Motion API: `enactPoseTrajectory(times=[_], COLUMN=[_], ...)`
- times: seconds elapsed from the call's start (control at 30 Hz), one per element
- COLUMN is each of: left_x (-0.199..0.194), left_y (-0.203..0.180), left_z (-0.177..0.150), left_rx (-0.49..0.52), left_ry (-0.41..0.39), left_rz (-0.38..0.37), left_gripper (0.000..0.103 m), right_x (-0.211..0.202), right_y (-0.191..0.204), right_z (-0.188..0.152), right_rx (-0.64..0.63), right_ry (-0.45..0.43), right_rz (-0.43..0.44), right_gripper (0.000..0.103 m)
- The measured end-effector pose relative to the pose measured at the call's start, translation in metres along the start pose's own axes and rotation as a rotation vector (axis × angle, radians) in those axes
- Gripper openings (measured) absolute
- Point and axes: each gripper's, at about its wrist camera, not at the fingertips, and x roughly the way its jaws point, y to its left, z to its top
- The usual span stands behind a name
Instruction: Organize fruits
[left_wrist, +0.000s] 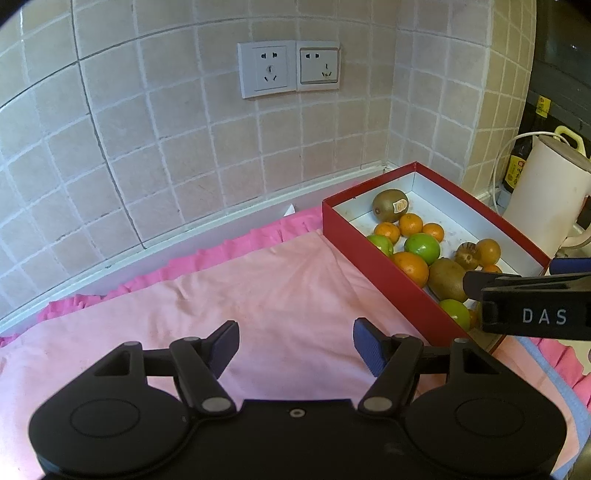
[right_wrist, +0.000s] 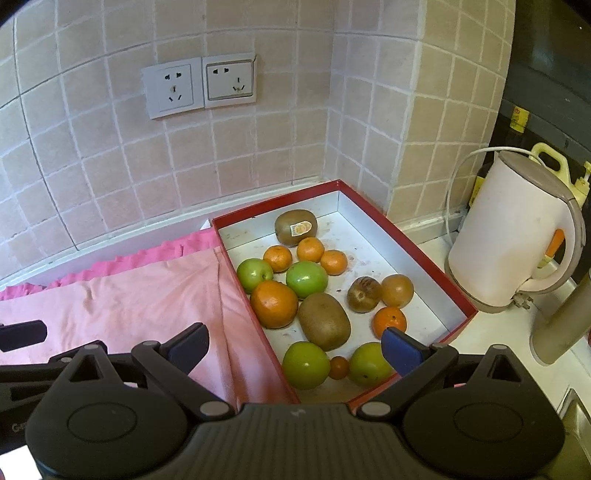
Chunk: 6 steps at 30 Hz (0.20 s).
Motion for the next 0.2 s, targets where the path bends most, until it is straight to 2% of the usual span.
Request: enactPoseTrajectory(times=[0.2], left_x=[0.0020], left_y=[0.0005], left_z=[-0.0006], left_rx=[0.007], left_ry=[-0.009], left_rz=[0.031], left_gripper=[0.082], right_x=[0.0025], right_y=[-0.0021], right_z=[0.0006], right_rx=[0.009], right_ry=[0.003], right_rz=[-0.003], right_gripper=[0.101])
